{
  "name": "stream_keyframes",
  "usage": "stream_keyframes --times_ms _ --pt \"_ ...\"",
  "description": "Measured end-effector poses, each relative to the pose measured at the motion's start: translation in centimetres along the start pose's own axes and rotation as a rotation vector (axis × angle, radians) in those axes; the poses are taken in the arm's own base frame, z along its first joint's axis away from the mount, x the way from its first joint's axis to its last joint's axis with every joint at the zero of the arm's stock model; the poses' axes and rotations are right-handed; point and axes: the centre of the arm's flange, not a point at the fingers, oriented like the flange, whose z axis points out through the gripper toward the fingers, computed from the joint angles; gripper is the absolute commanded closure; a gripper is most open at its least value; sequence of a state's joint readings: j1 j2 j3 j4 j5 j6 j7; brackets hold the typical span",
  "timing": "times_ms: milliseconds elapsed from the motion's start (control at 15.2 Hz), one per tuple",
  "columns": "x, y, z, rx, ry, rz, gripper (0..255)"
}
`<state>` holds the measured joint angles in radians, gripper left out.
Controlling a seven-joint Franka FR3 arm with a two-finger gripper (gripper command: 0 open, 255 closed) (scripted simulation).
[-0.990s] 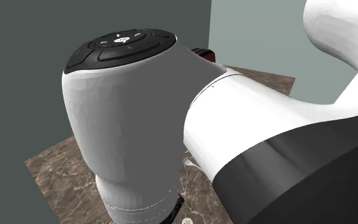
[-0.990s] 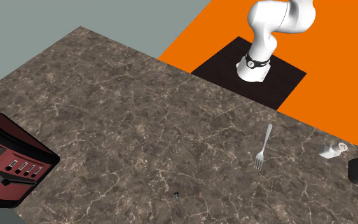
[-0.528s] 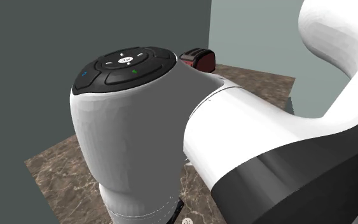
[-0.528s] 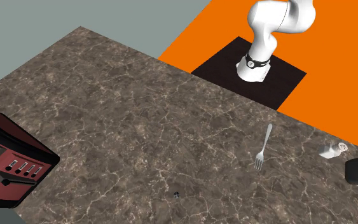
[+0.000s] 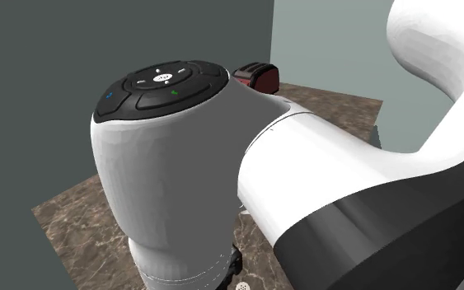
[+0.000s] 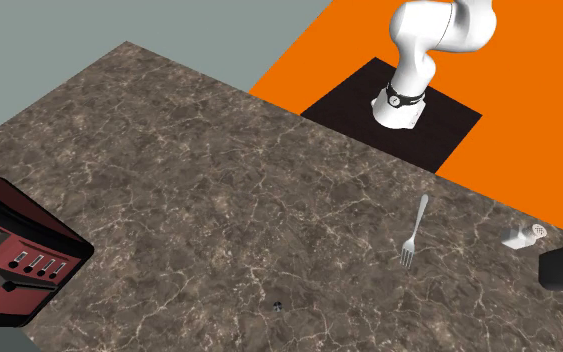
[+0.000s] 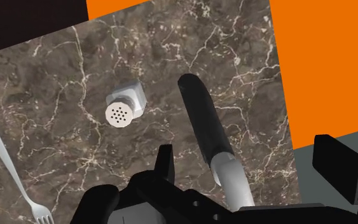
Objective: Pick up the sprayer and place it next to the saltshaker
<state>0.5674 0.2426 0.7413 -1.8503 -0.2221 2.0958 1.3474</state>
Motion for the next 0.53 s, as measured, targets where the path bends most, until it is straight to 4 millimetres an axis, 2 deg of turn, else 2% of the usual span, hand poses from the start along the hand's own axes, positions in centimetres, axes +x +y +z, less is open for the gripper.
stream_keyframes --times_ms 330,528 --pt "0.0 0.0 -4.4 0.001 0.001 0.000 0" --pt "0.0 0.0 -4.9 0.000 0.000 0.000 0"
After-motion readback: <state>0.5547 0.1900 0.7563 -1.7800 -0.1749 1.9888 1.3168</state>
